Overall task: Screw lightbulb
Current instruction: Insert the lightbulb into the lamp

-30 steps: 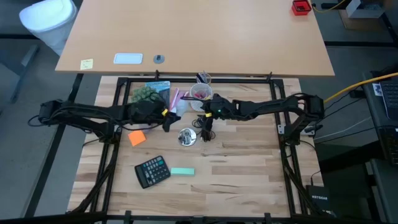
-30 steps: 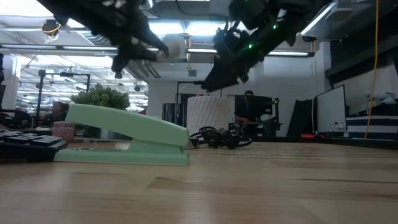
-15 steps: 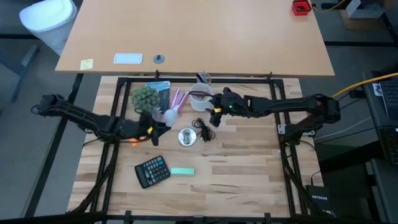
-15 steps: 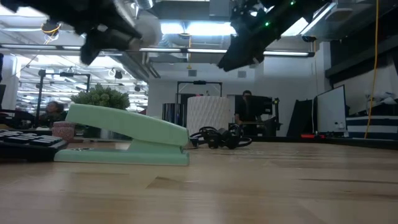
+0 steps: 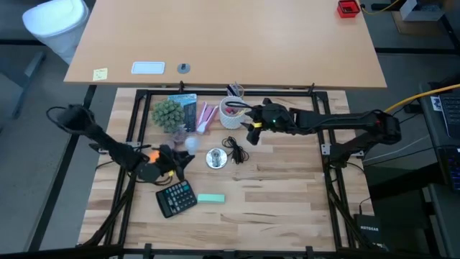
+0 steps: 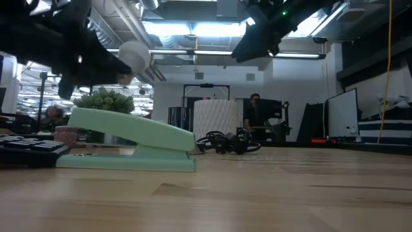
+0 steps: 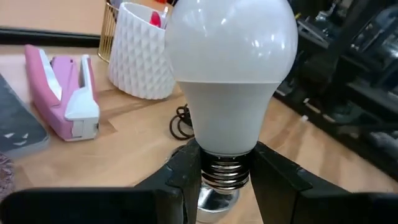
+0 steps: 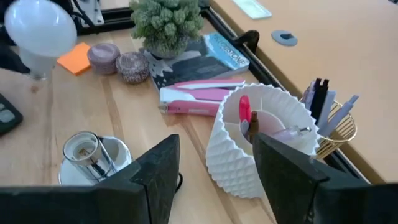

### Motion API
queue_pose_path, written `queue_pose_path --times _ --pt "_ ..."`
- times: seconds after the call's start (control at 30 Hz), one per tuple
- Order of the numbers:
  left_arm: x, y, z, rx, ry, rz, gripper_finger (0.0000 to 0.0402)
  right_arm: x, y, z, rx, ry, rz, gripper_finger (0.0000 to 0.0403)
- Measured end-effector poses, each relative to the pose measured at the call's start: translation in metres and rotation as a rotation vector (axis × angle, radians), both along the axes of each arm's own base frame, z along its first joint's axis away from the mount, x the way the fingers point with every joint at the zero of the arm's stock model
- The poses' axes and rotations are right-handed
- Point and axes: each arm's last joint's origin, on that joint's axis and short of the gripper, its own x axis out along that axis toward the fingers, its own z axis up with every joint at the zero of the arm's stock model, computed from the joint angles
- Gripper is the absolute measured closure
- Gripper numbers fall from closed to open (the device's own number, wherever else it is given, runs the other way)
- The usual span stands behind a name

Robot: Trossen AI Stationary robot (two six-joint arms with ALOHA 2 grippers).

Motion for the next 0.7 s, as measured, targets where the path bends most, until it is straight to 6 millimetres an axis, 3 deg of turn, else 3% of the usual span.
queue_pose_path --times 0.23,0.37,0.7 --pt "0.021 -0.004 -0.029 0.046 -0.026 0.072 0.0292 0.001 -0.001 0.001 -0.040 -0.003 -0.026 0.0194" --pt "0.037 -0.004 -0.040 0.067 -0.062 0.102 0.0292 0.003 -0.002 -0.008 -0.051 -0.105 -0.024 0.0194" --pt "0.087 -0.005 -0.049 0.194 -0.088 0.026 0.0292 0.009 0.001 -0.025 -0.021 -0.379 0.077 0.0194"
